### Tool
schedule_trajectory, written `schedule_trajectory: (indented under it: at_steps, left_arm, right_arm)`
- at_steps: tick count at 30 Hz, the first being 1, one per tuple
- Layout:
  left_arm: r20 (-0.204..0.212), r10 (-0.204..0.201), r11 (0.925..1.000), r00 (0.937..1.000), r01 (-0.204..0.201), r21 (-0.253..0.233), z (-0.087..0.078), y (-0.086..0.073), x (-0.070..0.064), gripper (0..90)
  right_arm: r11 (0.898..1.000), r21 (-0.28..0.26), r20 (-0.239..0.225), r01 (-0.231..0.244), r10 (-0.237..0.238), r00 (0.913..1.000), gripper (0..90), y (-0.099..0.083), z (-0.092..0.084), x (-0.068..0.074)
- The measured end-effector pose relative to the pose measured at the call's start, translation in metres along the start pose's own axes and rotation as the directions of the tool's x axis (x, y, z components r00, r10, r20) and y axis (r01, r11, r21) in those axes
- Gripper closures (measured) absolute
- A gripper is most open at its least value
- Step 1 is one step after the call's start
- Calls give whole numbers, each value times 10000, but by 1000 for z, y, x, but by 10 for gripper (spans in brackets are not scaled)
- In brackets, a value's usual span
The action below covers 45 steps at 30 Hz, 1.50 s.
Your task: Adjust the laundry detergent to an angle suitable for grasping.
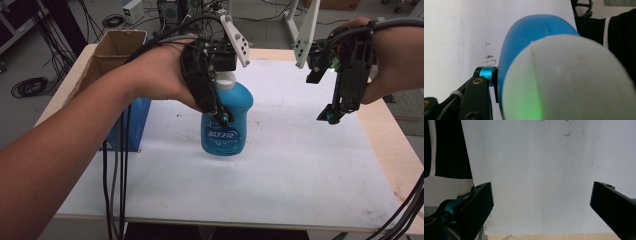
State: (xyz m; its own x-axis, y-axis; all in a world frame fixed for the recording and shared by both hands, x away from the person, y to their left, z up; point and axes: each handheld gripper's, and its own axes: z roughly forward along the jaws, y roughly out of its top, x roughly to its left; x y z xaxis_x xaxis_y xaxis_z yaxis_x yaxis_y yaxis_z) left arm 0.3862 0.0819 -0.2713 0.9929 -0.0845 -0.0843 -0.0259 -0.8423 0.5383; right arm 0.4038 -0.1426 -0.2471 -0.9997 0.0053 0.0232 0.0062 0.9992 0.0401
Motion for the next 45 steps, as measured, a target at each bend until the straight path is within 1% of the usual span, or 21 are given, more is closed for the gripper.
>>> schedule_trajectory:
  at_steps: [1,2,3,4,5,7,10,14,16,19,21,22,23,26,27,29,35,38,40,42,45]
  left_arm:
    - [82,203,9998,9998,-203,6,0,-2,0,405]
    - [82,203,9998,9998,-203,6,0,-2,0,405]
    - [184,593,9982,9981,-592,-50,1,-4,-3,405]
    - [184,593,9982,9981,-592,-50,1,-4,-3,405]
    - [335,879,9961,9956,-879,-12,2,-6,-5,405]
    - [497,1032,9946,9934,-1035,29,4,-9,-6,405]
    - [566,1093,9940,9924,-1094,-25,6,-13,-8,405]
    - [660,1426,9895,9876,-1437,127,9,-21,-12,405]
    - [753,1453,9891,9865,-1467,143,11,-23,-13,405]
    - [914,1656,9856,9819,-1680,190,14,-27,-16,405]
    - [1051,1877,9817,9766,-1901,130,15,-30,-18,405]
    - [1051,1877,9817,9766,-1901,130,15,-30,-18,405]
    - [1080,2040,9784,9730,-2063,104,17,-32,-18,405]
    - [1057,2132,9764,9713,-2156,113,18,-34,-18,405]
    - [1047,2238,9743,9690,-2254,30,18,-35,-17,405]
    - [1108,2152,9763,9703,-2164,-10,20,-37,-16,405]
    - [1120,2316,9724,9663,-2335,38,23,-41,-13,405]
    - [1165,2293,9729,9664,-2312,27,25,-43,-12,404]
    - [1172,2169,9758,9691,-2185,4,26,-45,-12,404]
    - [1160,2197,9752,9687,-2213,13,27,-47,-11,404]
    - [1200,2072,9781,9709,-2083,-35,28,-50,-10,404]
  right_arm:
    - [10000,-13,18,20,-20,10000,40,1,0,0]
    - [10000,-13,18,20,-20,10000,40,1,0,0]
    - [10000,-18,24,27,-27,10000,40,1,-1,1]
    - [10000,-18,24,27,-27,10000,40,1,-1,1]
    - [9999,-42,35,121,-120,9999,40,2,0,1]
    - [10000,16,40,54,-54,10000,40,3,0,2]
    - [9999,40,48,98,-98,9999,40,3,0,2]
    - [10000,22,11,78,-78,10000,40,5,1,1]
    - [9999,44,-10,149,-149,9999,40,5,2,1]
    - [9999,65,-28,136,-136,9999,40,7,3,0]
    - [9999,51,-51,149,-149,9999,40,9,4,-1]
    - [9999,51,-51,149,-149,9999,40,9,4,-1]
    - [9998,69,-51,174,-173,9998,40,10,5,-2]
    - [9998,81,-53,163,-163,9999,40,11,5,-2]
    - [9999,82,-52,153,-152,9999,40,11,5,-2]
    - [9998,102,-52,144,-144,9999,40,11,5,-2]
    - [9999,99,-20,72,-72,10000,40,8,5,-2]
    - [9999,98,-33,35,-34,10000,40,7,6,-2]
    - [10000,97,-47,9,-9,10000,40,7,6,-2]
    - [10000,87,-43,24,-24,10000,40,6,7,-3]
    - [10000,98,-68,-9,9,10000,40,7,7,-2]
